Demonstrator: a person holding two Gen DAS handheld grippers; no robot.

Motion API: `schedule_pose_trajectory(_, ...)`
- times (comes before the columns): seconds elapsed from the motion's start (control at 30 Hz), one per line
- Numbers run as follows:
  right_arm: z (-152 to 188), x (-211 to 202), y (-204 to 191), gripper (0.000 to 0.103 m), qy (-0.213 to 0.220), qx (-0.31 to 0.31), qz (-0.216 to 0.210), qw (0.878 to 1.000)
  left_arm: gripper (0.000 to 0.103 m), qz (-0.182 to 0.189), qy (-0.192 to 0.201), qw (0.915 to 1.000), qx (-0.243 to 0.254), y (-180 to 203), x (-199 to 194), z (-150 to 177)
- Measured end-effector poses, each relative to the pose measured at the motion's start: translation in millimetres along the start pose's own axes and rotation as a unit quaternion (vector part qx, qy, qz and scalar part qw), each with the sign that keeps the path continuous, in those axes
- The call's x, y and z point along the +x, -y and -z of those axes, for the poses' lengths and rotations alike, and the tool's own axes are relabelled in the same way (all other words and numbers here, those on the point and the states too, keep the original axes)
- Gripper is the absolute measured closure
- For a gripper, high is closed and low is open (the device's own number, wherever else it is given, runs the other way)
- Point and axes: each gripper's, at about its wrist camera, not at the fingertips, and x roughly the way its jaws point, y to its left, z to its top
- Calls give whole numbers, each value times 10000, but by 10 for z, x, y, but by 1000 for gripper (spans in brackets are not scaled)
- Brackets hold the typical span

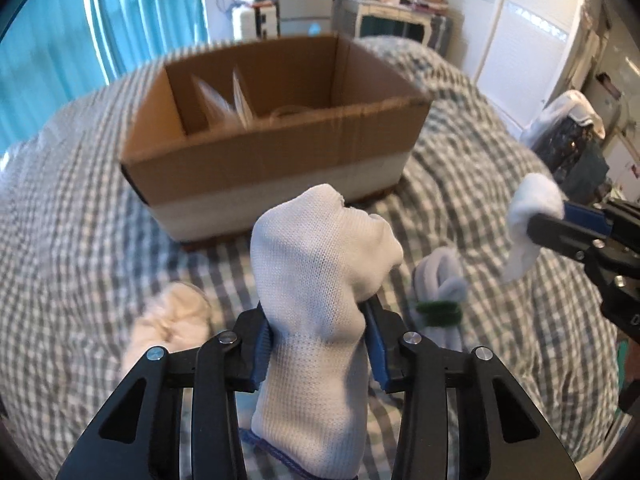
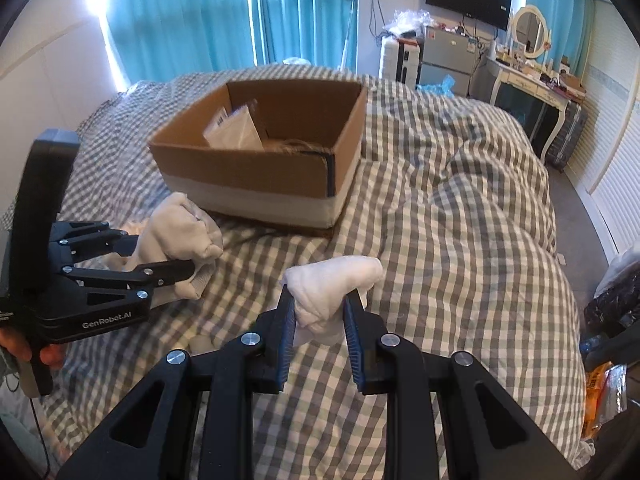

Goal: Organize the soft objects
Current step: 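Carry both white socks into the box and open both grippers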

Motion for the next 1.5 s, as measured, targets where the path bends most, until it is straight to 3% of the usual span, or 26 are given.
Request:
schedule_pose_trajectory(0.3, -339, -332, -194, 80, 468, -209, 25, 9987, 64, -204, 601, 9979, 117, -79, -666, -278)
schedule_pose_trajectory(0.7, -1196, -496, -322, 80, 1224, -580, -17, 9908, 64, -383, 1115, 9930, -17, -410, -902, -1086)
schedule_pose_trajectory(0.83, -1493, -377, -311, 80, 1358, -619, -60, 9888, 64, -565, 1171, 9915, 37, -526, -758, -1303)
schedule_pose_trajectory(0.97, -1656, -142, -278, 80, 1340, -579, -91, 9892, 64, -603, 927, 9936, -232, -721, -465, -1351)
schedule_pose_trajectory(1.2, -1699, 319, -246, 80, 1075, -552, -132, 9926, 64, -462, 446, 9965, -539, -861, 146, -1344)
schedule_pose_trajectory(1.5, -1766, 592, -88, 80, 992, -399, -137, 9942, 59, -227, 489, 9964, -647, -794, 406, -1530)
